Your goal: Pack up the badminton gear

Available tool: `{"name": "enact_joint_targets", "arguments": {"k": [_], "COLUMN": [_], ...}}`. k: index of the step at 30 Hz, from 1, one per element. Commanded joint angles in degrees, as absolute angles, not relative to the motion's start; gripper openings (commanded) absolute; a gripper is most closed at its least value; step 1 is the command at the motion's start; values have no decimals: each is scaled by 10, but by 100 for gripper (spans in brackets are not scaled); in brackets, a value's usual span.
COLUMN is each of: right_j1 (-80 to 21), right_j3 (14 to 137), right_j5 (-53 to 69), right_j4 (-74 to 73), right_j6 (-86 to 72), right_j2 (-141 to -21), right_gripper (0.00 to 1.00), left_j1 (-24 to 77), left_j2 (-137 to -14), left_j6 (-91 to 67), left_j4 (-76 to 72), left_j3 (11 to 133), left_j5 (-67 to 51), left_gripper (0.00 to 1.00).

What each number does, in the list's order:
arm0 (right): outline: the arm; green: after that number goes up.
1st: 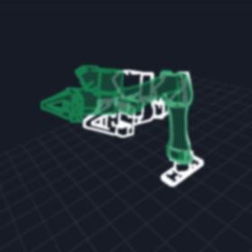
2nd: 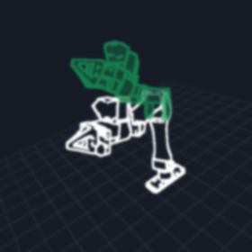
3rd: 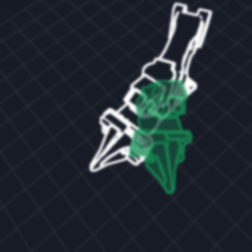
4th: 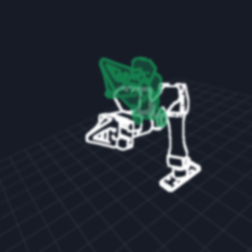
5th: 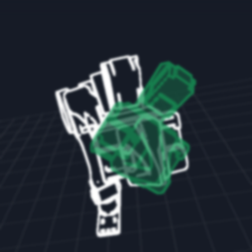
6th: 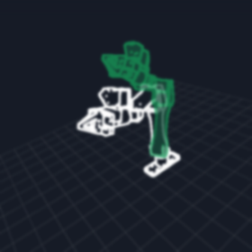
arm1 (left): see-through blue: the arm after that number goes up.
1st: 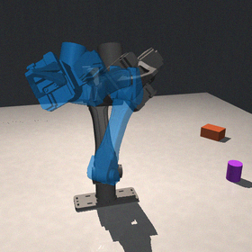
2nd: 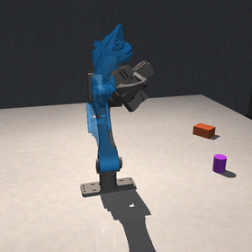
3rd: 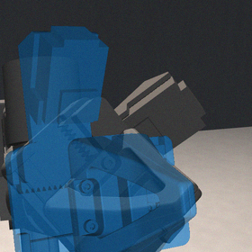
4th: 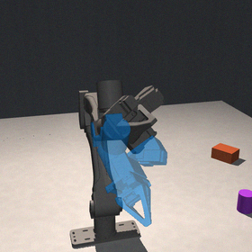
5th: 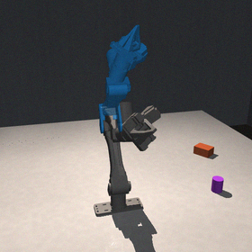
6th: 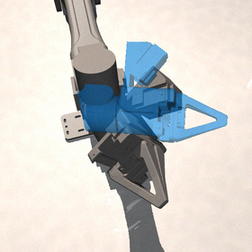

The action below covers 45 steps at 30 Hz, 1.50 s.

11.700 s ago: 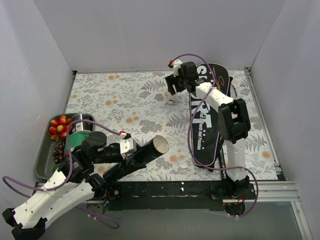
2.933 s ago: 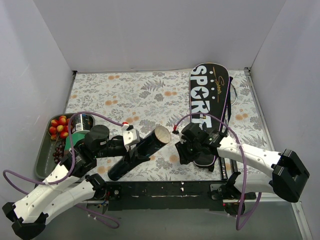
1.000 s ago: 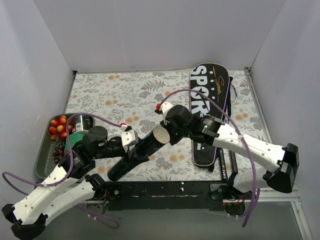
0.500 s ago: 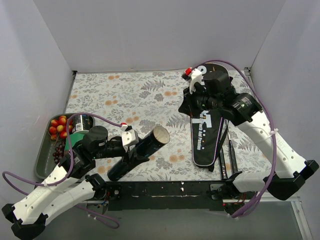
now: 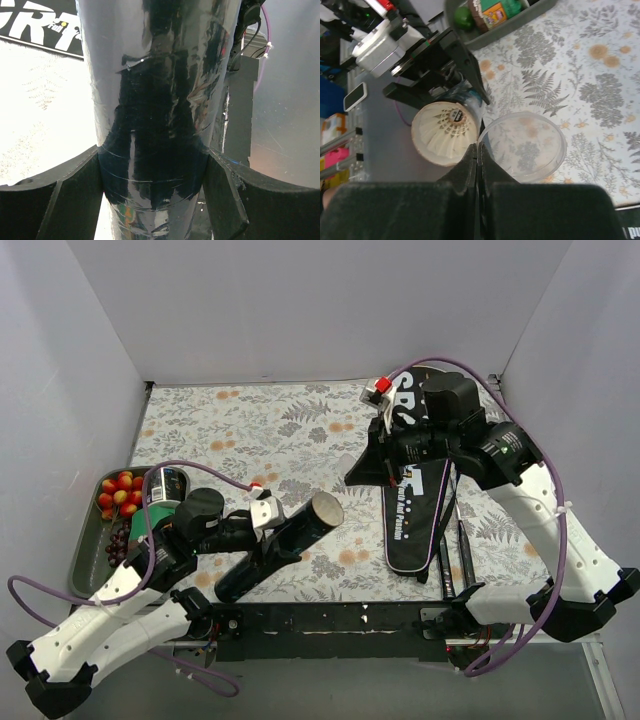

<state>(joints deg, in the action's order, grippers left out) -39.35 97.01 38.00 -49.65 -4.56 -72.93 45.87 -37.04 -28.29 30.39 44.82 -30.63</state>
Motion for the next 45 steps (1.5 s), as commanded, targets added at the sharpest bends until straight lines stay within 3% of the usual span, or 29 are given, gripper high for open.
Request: {"name": "enact_joint_targets", "arguments": {"k": [1, 24, 45], "right_j1": [-398, -524, -534], "right_j3": [948, 933, 957], "right_j5": [468, 426, 411], "right_j4": [-495, -468, -490], "right_j6": [-45, -80, -57], "right_j2": [-715, -723, -760], "right_gripper": [1, 1, 1], "left_j1": [456, 456, 456], "left_j2": [-371, -365, -347], "left_j6": [-274, -276, -279], "left_j4": [283, 277, 277], "left_j3": [460, 439, 432], "left_j5": [-316, -310, -314], "left_gripper": [20, 20, 20]}}
